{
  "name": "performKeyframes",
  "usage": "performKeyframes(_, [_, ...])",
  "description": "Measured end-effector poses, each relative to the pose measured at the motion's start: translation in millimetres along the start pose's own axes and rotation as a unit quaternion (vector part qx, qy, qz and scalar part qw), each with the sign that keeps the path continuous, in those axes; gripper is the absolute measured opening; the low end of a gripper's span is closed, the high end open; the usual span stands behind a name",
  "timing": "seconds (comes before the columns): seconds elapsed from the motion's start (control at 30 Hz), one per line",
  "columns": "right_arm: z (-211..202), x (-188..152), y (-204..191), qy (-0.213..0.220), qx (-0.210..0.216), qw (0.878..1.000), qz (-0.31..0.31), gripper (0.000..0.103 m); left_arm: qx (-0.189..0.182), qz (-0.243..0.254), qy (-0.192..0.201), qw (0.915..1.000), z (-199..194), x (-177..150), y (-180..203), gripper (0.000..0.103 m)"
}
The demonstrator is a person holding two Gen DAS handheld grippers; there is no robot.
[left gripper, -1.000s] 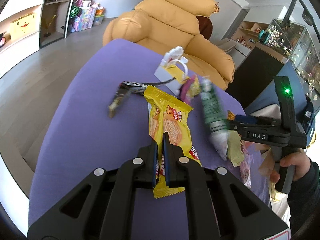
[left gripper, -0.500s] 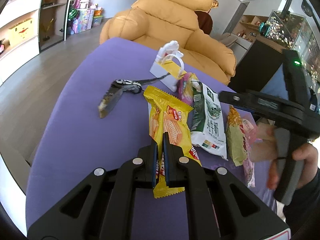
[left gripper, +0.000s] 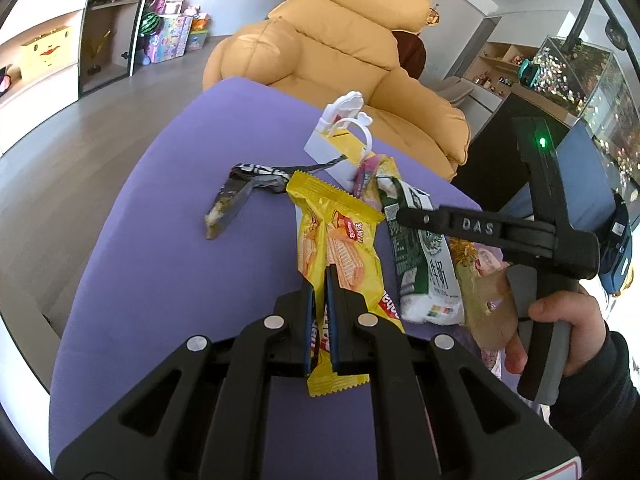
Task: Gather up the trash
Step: 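Grasp the white Satine milk carton with the right gripper and lift it, then carry both items over the bin while the left gripper releases the Nabati bag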
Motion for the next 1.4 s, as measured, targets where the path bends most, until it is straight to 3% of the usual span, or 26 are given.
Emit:
performKeyframes(0.07, [9,-5,2,-0.037,0.018,0.999,-0.003,0.063,0.001,0.002,-0.002,1.0000,3,1,3,0.005])
performKeyframes(0.13, [3,-10,-1,-0.015,-0.005,1.000,-0.023,0.060,0.000,0.003,-0.005,1.0000,4,1,5,0.005])
performKeyframes(0.23, [-17,-20,-5,0.040,-0.009,0.998,-0.044,0.045,0.001,0.006,-0.005,1.0000,3,2,7,0.005])
performKeyframes(0.47, [-85,-36,2,0.137,0.004,0.989,-0.061,0.045,-0.006,0.024,0.011,0.9996,-10,9,30,0.005])
performKeyframes(0.77, [-167,-63,23,0.195,0.019,0.978,-0.076,0.045,-0.023,0.081,0.049,0.9952,-41,22,96,0.005])
performKeyframes(0.97, [-203,-99,53,0.225,0.004,0.972,-0.063,0.045,-0.027,0.128,0.057,0.9898,-48,12,146,0.005])
performKeyframes(1.2, [-229,-142,99,0.244,-0.025,0.969,-0.038,0.045,-0.053,0.173,0.041,0.9826,-42,-7,200,0.005])
performKeyframes(1.4, [-254,-178,145,0.259,-0.061,0.964,-0.015,0.045,-0.088,0.210,0.002,0.9737,-20,-24,254,0.005])
Point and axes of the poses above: each gripper's, at about its wrist camera, not at the fingertips, and z roughly the way its jaws point, y to its right, x to its top, the point moved 4 cm from there along z, roughly the way its jaws point, and after that the axes turned 9 degrees about -y, right-handed, at the moved point
